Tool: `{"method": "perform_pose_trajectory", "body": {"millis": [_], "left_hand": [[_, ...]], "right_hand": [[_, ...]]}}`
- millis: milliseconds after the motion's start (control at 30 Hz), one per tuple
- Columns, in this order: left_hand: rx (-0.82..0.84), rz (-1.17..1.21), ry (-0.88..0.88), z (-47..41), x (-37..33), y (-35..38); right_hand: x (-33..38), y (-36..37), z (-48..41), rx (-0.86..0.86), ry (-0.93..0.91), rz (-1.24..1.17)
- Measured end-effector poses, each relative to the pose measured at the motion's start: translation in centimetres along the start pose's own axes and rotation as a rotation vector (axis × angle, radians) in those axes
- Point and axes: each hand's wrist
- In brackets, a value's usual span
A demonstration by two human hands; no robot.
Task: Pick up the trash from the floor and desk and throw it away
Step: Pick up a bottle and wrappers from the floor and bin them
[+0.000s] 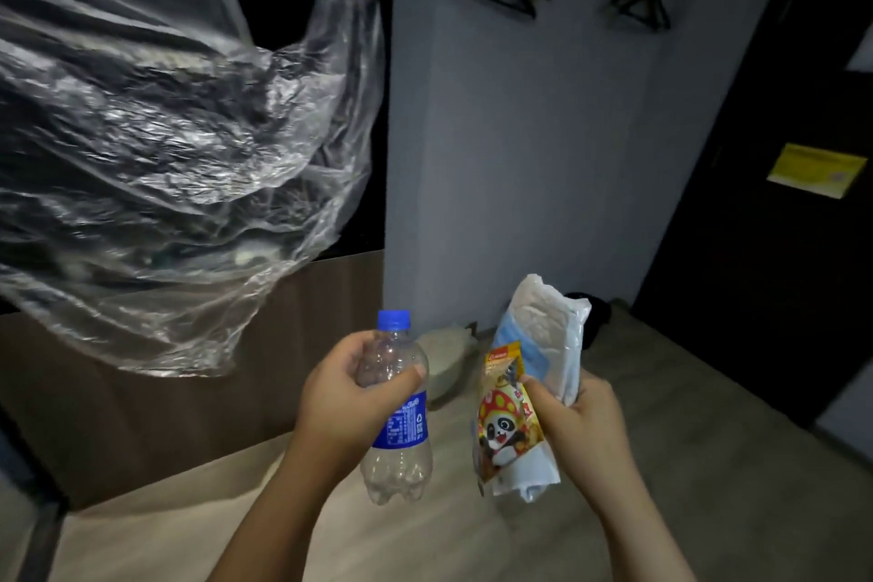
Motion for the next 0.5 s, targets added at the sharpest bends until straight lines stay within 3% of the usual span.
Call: {"method": "perform_pose_trajectory", "body": {"millis": [233, 500], "left_hand": [[0.166, -0.024, -0.038, -4.9, 1.4, 9.8], [0.269, -0.039, -0.055, -15.8, 4.4, 16.4]], "right_hand": [[-5.5, -7.5, -4.8, -0.157, 0.093, 0.007], [-10.5, -8.5, -13.9, -0.27, 0.18, 0.083]]}}
Point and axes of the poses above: each hand's wrist, its own z-axis away from the middle knuckle, its own y-axis out of the palm, x = y × z, and after that the axes turned 2 degrees about z, right-handed
